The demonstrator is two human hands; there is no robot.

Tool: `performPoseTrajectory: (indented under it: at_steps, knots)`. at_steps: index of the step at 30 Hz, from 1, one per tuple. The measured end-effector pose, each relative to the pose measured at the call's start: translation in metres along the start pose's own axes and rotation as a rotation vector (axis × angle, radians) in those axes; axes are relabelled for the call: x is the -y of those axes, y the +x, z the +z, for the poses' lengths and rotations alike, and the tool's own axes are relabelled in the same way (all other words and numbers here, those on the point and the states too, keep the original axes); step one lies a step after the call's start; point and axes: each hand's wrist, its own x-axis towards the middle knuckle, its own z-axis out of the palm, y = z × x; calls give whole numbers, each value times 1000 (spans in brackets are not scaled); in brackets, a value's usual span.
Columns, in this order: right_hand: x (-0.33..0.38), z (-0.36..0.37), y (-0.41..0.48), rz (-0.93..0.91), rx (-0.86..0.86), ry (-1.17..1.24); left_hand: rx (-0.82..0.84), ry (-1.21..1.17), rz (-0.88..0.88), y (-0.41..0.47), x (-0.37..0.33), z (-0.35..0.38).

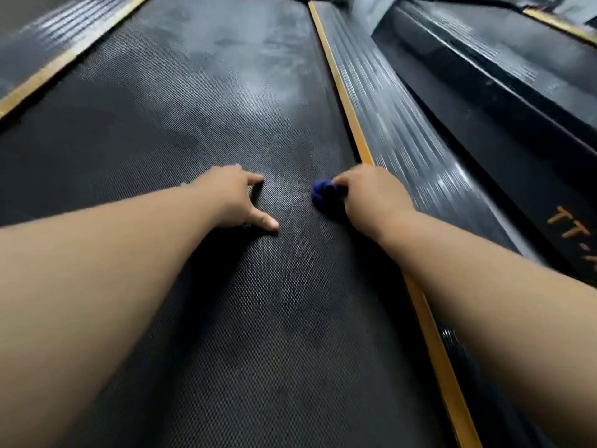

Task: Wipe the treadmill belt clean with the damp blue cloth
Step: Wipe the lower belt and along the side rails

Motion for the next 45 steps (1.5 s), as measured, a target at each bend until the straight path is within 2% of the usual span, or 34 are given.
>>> performPoseTrajectory:
  at_steps: [3,6,8,11,15,18,21,27,31,34,36,38,40,43,45]
  knots:
    - [8,10,-1,79,-18,14,-44,-58,-69,-9,0,9]
    - [6,0,-51,8,-15,21,-80,-42,-80,-24,0,19]
    - [6,-9,-96,-57,26,78,-74,52,-25,-35,-2,22]
    - [7,-19,-138,-138,114,123,17,224,30,-54,-7,15]
    - [3,-10,-95,-113,46,56,145,314,62,-74,-10,7]
    - [7,0,-53,26,-5,42,143,344,76,-81,-9,10]
    - [15,-3,-59,77,5,63,116,370,88,-81,-8,11]
    - [23,-14,-159,-156,58,208,71,388,161,-75,4,1]
    - [19,-1,-86,-65,-4,130,67,312,68,-70,7,6]
    - [29,10,-25,152,-57,134,91,278,37,-69,9,7]
    - [36,12,-15,234,-73,129,91,313,65,-68,10,3]
    - [40,13,-32,169,-70,104,106,361,101,-65,14,-1]
    - [41,14,-73,-9,-103,147,111,408,127,-64,19,-2]
    - [42,6,-129,-222,-57,197,138,402,125,-65,23,2]
    - [36,2,-118,-254,-38,181,129,381,121,-64,22,1]
